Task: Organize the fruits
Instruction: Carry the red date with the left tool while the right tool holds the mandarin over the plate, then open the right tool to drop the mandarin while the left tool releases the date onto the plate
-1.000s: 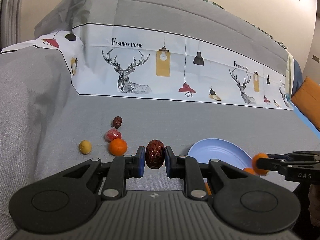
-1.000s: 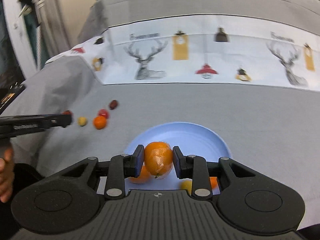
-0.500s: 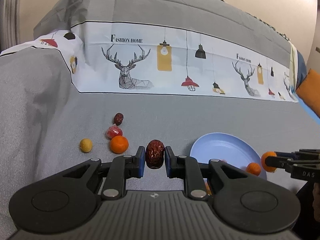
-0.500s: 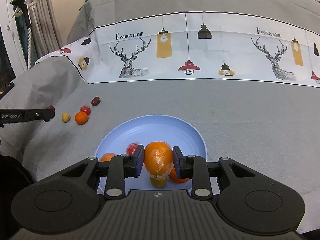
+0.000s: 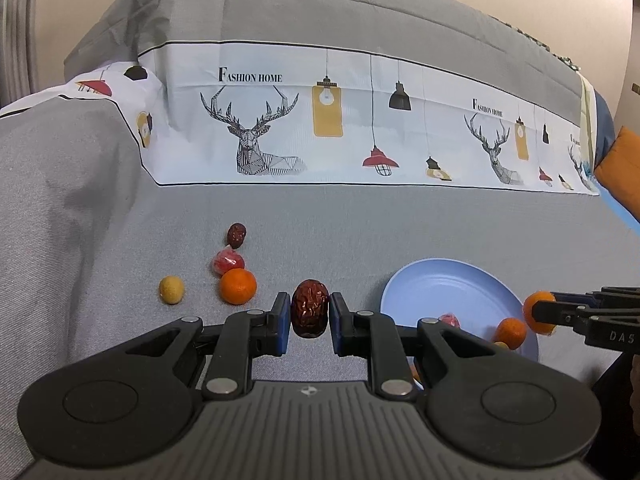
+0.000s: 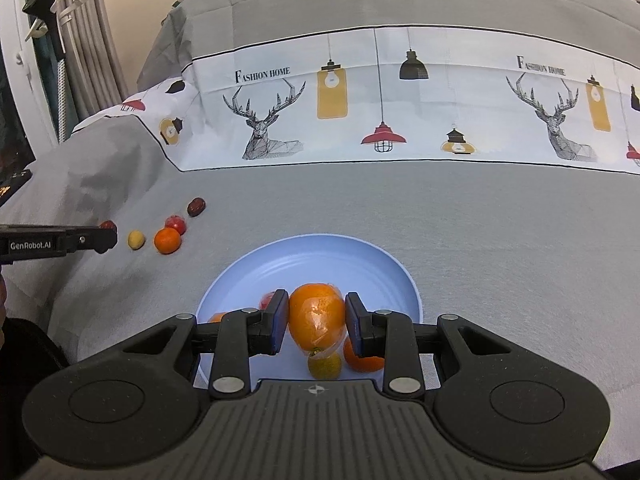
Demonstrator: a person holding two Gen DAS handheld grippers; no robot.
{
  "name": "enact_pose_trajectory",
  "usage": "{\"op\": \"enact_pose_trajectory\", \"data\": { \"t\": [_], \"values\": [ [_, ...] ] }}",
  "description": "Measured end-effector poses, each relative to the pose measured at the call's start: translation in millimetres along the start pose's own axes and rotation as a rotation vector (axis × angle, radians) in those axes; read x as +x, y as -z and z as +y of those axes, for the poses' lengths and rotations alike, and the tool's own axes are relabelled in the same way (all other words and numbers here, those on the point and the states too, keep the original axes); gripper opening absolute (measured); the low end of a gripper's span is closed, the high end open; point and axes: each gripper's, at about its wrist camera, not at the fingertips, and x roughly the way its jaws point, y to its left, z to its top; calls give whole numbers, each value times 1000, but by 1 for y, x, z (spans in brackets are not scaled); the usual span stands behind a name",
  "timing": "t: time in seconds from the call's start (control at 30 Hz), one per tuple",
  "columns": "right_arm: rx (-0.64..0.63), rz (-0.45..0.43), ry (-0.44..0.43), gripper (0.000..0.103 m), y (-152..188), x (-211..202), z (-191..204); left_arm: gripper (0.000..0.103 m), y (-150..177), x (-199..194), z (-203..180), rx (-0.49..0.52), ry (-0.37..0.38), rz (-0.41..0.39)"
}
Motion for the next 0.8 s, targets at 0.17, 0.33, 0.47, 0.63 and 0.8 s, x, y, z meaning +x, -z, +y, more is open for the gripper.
{"op": "enact_pose_trajectory", "data": {
  "t": [0.17,0.33,0.47,0.63,0.8],
  "values": [
    [2,-5,8,32,0,1,0,22,1,2,-3,15,-5,2],
    [-11,-30,34,32,-1,1,2,22,2,5,-8,42,-13,8],
    [-3,-42,53,32,-3,3,0,22,3,10,-16,71,-20,14],
    [2,-42,65,32,-3,6,-1,22,8,16,-27,18,25,29],
    [3,-44,77,32,-2,5,-2,22,31,21,-62,24,134,51]
  ]
}}
